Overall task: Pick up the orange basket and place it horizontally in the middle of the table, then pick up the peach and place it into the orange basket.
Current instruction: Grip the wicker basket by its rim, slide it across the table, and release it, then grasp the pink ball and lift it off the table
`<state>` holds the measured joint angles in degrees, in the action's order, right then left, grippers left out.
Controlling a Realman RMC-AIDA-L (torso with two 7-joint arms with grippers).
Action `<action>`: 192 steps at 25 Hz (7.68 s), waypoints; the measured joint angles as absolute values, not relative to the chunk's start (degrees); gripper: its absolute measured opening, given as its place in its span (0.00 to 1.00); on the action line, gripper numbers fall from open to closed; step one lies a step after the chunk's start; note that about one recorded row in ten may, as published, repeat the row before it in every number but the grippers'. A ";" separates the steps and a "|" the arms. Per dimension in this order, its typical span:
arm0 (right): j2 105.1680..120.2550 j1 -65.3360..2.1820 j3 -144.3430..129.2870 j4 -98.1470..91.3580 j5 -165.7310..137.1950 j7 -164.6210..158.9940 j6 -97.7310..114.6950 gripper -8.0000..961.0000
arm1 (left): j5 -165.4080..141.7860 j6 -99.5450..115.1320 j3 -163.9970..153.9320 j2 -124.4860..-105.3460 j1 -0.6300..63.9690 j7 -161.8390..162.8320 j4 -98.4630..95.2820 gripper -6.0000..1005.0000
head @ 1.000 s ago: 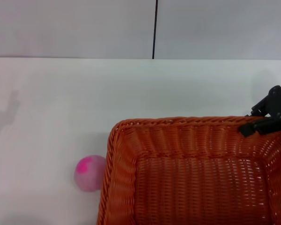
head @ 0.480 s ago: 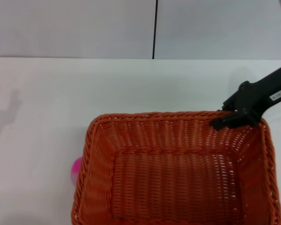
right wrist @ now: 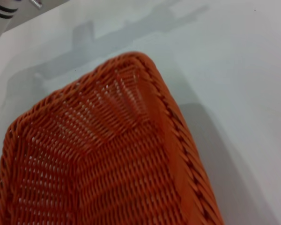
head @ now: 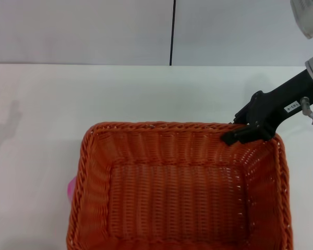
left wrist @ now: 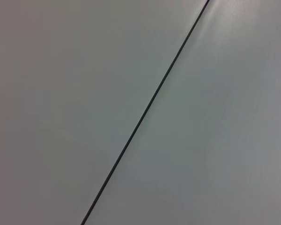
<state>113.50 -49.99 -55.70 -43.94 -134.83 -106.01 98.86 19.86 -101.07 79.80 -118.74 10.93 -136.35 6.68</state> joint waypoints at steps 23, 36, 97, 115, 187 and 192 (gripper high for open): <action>116.76 -36.83 -43.93 -52.81 -117.96 -99.70 88.66 0.50 | 15.87 -102.12 79.80 -117.77 10.32 -136.58 6.57 0.75; 118.87 -14.25 -33.36 -29.67 -64.51 -60.65 94.91 0.50 | -16.59 -101.18 79.80 -106.88 13.54 -133.91 3.98 0.74; 118.82 -11.12 -20.92 -15.23 -58.71 -52.44 99.59 0.50 | -48.95 -85.77 86.49 -107.39 17.50 -127.67 5.29 0.23; 118.77 -11.75 -20.91 -13.98 -58.75 -52.45 99.21 0.50 | -57.13 -94.79 110.78 -110.41 12.74 -127.22 16.25 0.01; 118.74 -12.08 -20.91 -13.36 -58.70 -51.79 98.61 0.50 | -81.83 -76.85 113.69 -112.79 14.57 -121.66 17.12 0.35; 118.77 -12.04 -20.92 -13.36 -58.70 -51.79 98.54 0.50 | -81.47 -78.96 117.52 -112.97 13.60 -122.08 18.08 0.28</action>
